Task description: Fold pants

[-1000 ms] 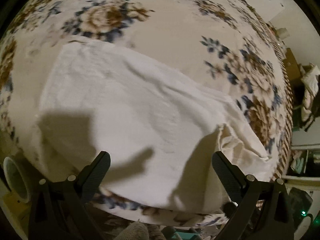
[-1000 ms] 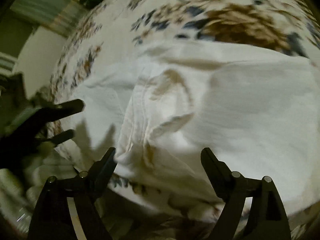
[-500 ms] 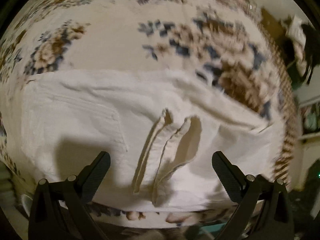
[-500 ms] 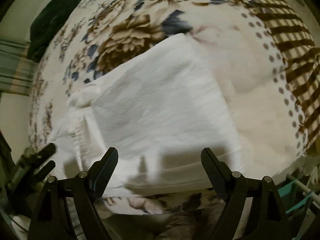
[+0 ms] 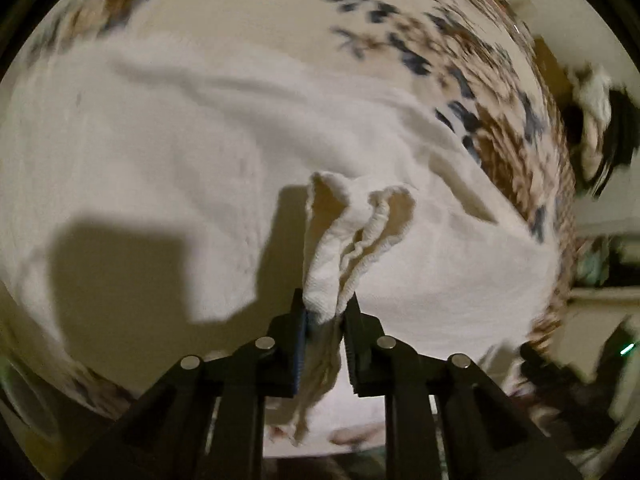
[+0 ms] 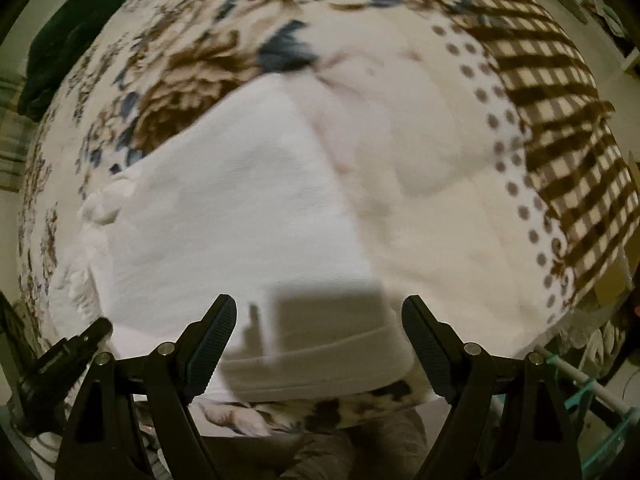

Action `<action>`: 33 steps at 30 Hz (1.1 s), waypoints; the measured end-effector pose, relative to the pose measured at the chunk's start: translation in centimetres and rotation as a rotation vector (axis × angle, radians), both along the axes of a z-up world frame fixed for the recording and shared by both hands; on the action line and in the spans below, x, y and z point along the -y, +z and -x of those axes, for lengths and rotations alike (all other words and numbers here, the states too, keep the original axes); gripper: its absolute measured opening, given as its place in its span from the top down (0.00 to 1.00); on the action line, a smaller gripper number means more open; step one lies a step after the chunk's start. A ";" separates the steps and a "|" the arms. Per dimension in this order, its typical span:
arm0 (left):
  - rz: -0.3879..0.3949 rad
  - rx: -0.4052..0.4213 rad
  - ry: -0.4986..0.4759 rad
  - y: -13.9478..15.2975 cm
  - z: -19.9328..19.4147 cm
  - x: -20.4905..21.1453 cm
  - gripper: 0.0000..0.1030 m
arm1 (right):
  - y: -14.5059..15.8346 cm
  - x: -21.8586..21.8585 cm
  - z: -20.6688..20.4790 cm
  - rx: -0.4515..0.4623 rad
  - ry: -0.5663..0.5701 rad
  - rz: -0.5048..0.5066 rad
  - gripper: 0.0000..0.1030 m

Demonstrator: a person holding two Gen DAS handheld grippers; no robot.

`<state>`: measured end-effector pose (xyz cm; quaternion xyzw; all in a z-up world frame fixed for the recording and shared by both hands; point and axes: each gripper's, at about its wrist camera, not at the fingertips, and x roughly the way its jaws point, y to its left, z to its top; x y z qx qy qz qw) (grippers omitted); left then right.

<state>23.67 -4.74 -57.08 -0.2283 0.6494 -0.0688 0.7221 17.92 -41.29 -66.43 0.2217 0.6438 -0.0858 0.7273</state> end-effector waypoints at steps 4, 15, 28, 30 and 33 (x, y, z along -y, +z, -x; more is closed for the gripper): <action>0.112 -0.028 0.096 1.2 0.6 -1.6 0.71 | -0.6 1.2 0.7 -0.041 -0.035 -0.021 0.16; -0.009 -0.039 -0.017 -0.7 0.8 0.8 0.52 | -4.2 4.7 3.1 -0.086 -0.167 -0.131 0.71; -0.001 -0.030 0.073 0.5 1.3 -1.3 0.50 | -2.3 5.0 0.3 -0.119 -0.094 -0.073 0.56; 0.017 -0.002 0.105 2.1 1.6 -2.2 0.34 | -1.2 4.0 0.2 -0.099 -0.061 -0.072 0.31; 0.080 0.054 0.198 4.1 2.7 -5.4 0.29 | 0.3 1.6 -0.2 -0.051 0.008 -0.075 0.23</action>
